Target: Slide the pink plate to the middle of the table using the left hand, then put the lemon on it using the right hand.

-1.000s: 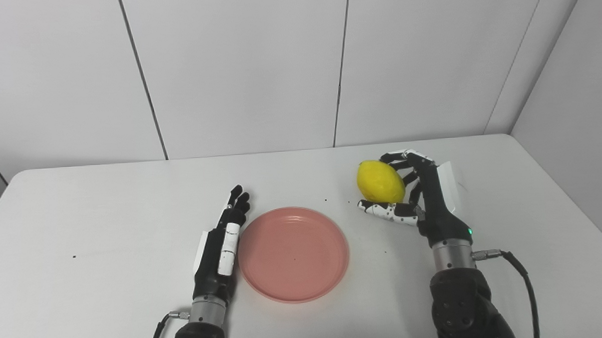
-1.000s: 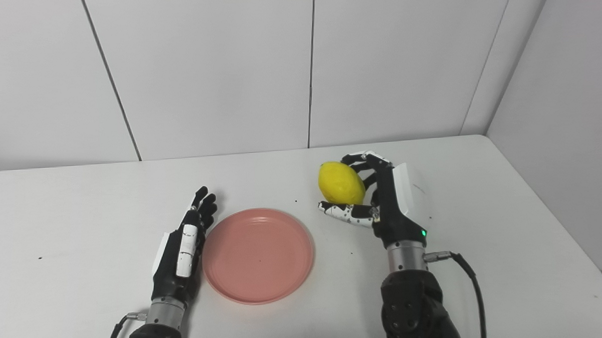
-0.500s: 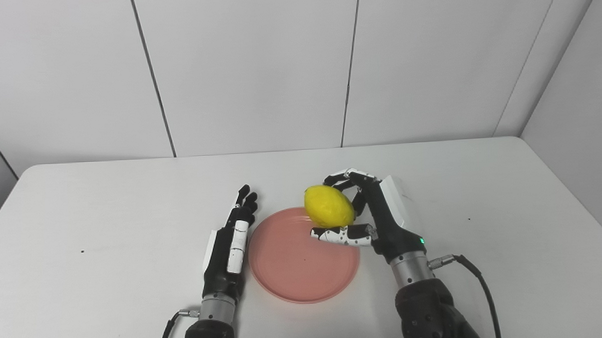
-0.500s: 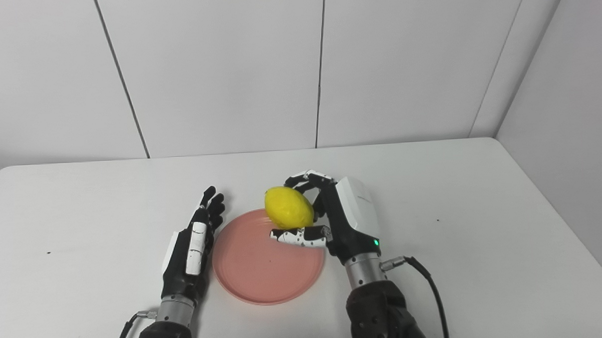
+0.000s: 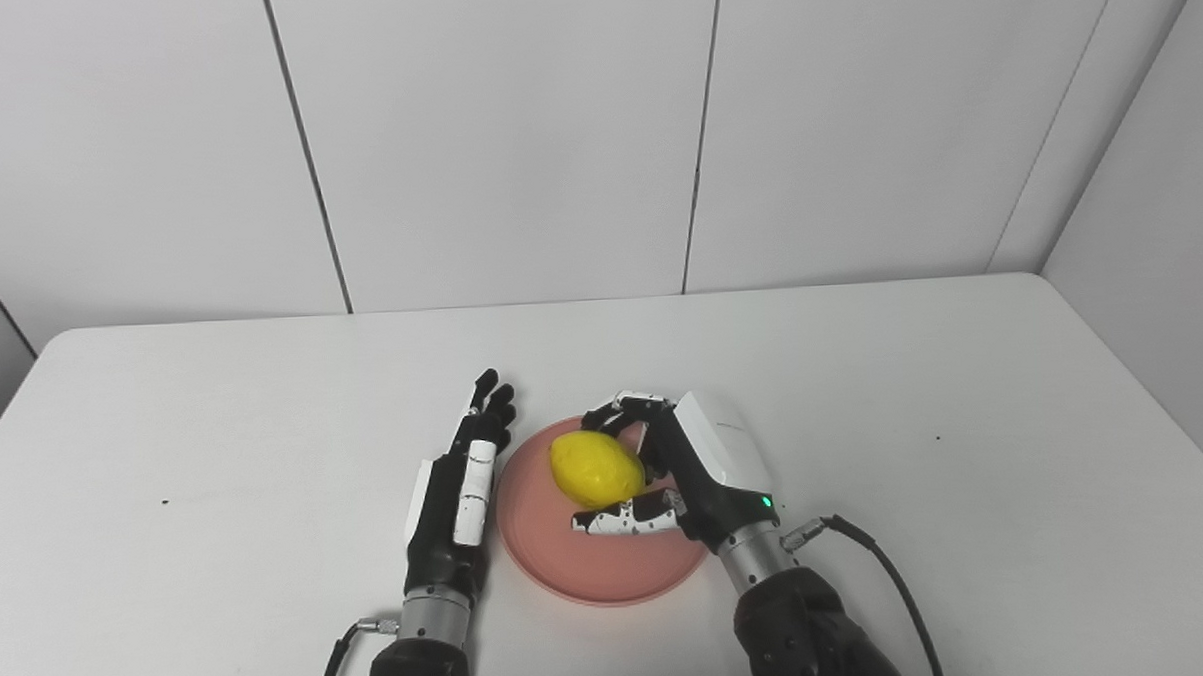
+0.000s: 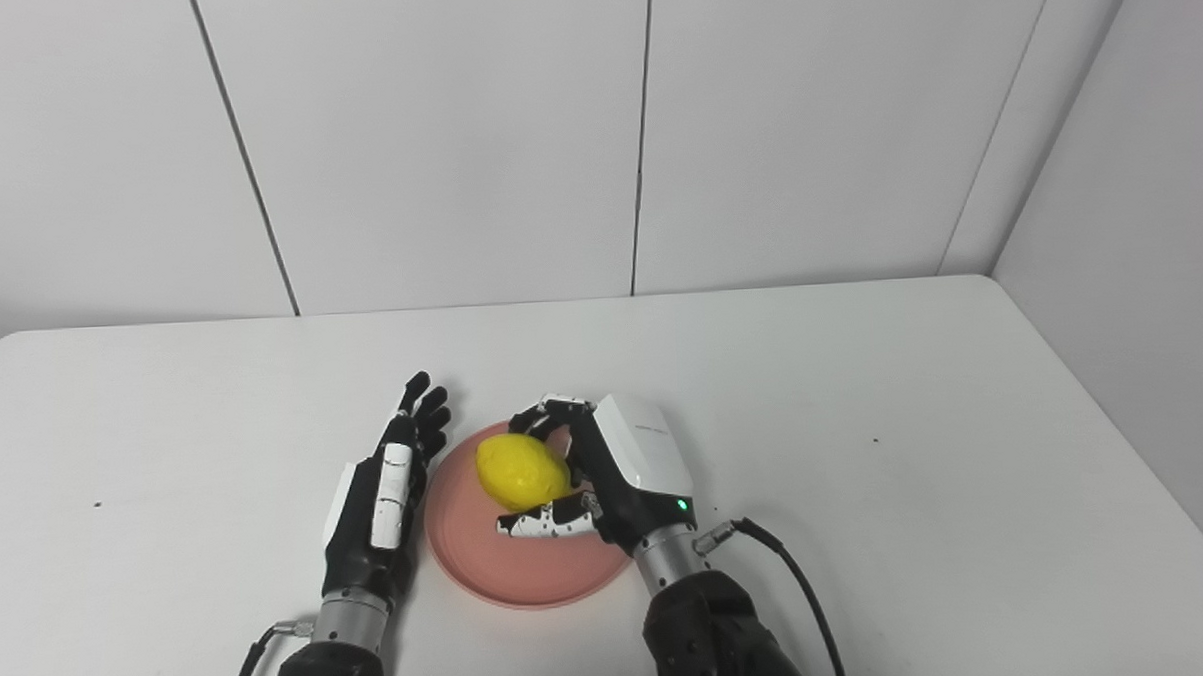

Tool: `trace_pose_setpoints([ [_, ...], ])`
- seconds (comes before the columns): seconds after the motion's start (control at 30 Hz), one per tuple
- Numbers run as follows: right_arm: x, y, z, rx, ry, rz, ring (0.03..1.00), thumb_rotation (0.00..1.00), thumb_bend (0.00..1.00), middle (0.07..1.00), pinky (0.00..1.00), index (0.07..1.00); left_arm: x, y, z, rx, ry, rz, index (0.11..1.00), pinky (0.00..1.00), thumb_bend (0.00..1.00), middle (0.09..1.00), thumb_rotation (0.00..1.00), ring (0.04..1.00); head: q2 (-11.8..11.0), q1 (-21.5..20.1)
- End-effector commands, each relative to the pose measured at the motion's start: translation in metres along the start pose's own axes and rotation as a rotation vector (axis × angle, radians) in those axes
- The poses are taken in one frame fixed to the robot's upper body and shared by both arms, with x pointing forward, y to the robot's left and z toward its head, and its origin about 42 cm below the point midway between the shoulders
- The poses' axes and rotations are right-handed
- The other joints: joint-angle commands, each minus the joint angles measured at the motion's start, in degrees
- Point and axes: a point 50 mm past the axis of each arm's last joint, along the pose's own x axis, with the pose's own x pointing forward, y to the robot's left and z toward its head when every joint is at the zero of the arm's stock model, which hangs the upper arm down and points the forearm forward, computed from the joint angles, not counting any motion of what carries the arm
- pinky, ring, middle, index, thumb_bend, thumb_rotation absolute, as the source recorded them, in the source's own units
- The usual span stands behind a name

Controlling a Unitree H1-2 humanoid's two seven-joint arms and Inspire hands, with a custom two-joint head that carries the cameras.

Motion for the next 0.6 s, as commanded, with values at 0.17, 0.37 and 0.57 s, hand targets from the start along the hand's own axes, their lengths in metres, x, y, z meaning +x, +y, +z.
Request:
trace_pose_setpoints([
  [0.17, 0.0055, -0.0011, 0.0112, 0.008, -0.055, 0.006, 0.205, 0.0, 0.53, 0.47, 0.16, 0.487, -0.0099, -0.0017, -0.0109, -0.006, 0.02, 0.006, 0.951, 0.97, 0.7, 0.952, 1.0, 0.95, -0.06, 0.06],
  [0.37, 0.004, 0.0016, 0.0092, -0.011, -0.05, 0.012, 0.236, 0.0, 0.53, 0.471, 0.18, 0.488, -0.0101, -0.0017, -0.0092, 0.005, 0.015, 0.003, 0.951, 0.98, 0.7, 0.951, 1.0, 0.951, 0.09, -0.12],
  [0.57, 0.0037, 0.0004, 0.0047, -0.042, -0.07, -0.008, 0.427, 0.0, 0.53, 0.459, 0.35, 0.505, -0.0099, -0.0011, -0.0076, -0.006, 0.015, 0.001, 0.956, 0.98, 0.72, 0.955, 1.0, 0.956, 0.2, -0.25],
])
